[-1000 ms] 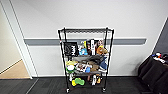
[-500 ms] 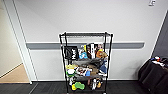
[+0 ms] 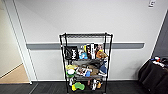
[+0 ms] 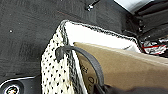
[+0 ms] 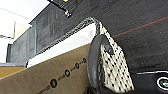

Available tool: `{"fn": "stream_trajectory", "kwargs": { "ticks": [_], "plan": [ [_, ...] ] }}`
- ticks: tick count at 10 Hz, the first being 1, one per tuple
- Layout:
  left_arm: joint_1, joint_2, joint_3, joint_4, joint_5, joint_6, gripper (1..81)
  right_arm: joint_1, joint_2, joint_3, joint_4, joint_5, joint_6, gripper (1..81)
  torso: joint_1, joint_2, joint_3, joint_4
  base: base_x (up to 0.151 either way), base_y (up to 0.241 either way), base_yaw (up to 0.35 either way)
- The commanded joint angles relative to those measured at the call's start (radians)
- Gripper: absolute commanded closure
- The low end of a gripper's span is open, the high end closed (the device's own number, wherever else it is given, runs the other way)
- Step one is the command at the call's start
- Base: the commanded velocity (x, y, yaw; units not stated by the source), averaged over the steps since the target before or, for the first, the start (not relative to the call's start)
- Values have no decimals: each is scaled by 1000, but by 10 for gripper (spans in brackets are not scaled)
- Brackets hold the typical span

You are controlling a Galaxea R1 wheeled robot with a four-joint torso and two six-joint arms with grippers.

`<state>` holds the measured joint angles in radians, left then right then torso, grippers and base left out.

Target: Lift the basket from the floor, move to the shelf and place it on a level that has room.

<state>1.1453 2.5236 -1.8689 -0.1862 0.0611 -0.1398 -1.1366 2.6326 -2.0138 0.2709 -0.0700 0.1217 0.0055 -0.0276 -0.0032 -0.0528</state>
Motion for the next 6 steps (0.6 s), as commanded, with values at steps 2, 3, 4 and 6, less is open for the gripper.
{"fn": "stream_trajectory", "kwargs": {
  "ticks": [2, 3, 4, 6],
  "plan": [
    [-111, -6, 42, 1, 25, -3, 811, 112, 6, 35, 10, -30, 12, 811, -1, 0, 0, 0, 77, 0, 0],
    [-111, -6, 42, 1, 22, -3, 811, 112, 11, 29, 10, -30, 10, 811, -3, -2, 1, 0, 86, 0, 0],
    [-111, -6, 42, 1, 22, -3, 811, 108, 14, 24, 10, -30, 12, 811, -2, -1, 1, 0, 87, 0, 0],
    [-111, -6, 42, 1, 22, -3, 811, 105, 16, 24, 10, -30, 12, 811, -1, -1, 1, 0, 91, 0, 0]
  ]
}}
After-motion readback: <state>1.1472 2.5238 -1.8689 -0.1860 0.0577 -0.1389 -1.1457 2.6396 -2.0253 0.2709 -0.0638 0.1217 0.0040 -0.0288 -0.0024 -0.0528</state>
